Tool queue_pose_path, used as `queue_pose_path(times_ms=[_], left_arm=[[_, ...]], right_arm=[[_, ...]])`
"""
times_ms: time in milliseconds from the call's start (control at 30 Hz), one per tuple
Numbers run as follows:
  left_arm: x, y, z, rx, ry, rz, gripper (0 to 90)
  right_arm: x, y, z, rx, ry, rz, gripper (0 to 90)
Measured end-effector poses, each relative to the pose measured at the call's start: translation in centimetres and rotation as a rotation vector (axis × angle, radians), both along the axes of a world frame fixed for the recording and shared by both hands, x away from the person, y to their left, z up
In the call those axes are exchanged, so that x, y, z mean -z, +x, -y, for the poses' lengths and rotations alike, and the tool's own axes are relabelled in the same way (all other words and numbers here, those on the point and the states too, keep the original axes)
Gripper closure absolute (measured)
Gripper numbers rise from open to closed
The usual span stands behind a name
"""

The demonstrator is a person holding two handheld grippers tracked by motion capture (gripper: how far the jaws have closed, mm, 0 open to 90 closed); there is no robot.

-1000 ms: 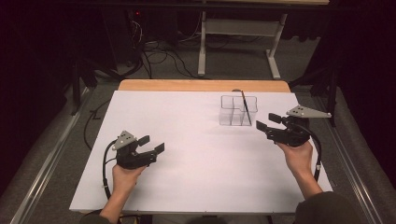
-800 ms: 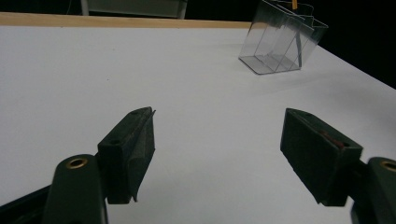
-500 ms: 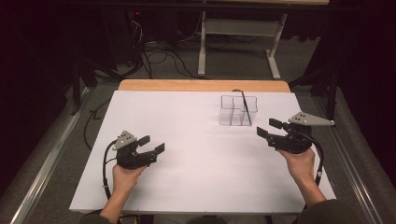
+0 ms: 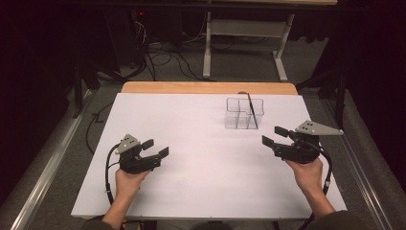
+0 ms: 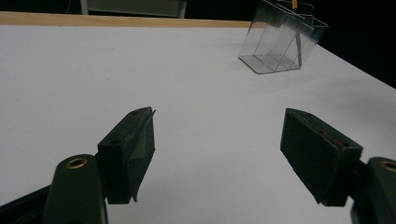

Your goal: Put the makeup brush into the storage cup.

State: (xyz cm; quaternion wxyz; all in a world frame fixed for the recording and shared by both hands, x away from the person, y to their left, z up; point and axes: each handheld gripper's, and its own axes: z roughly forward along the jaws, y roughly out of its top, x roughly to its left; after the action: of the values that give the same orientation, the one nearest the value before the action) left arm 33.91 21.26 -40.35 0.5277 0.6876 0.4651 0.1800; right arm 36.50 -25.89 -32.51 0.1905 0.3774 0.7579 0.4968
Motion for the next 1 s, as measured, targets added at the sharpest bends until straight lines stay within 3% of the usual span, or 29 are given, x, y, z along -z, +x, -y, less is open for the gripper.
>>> queue_pose_path(times_ms=[1000], left_arm=[[0.0,0.0,0.0,0.001,0.001,0.000,26.7]], right_arm=[[0.7,-2.2,-0.1,-0.030,0.007,0.003,36.6]])
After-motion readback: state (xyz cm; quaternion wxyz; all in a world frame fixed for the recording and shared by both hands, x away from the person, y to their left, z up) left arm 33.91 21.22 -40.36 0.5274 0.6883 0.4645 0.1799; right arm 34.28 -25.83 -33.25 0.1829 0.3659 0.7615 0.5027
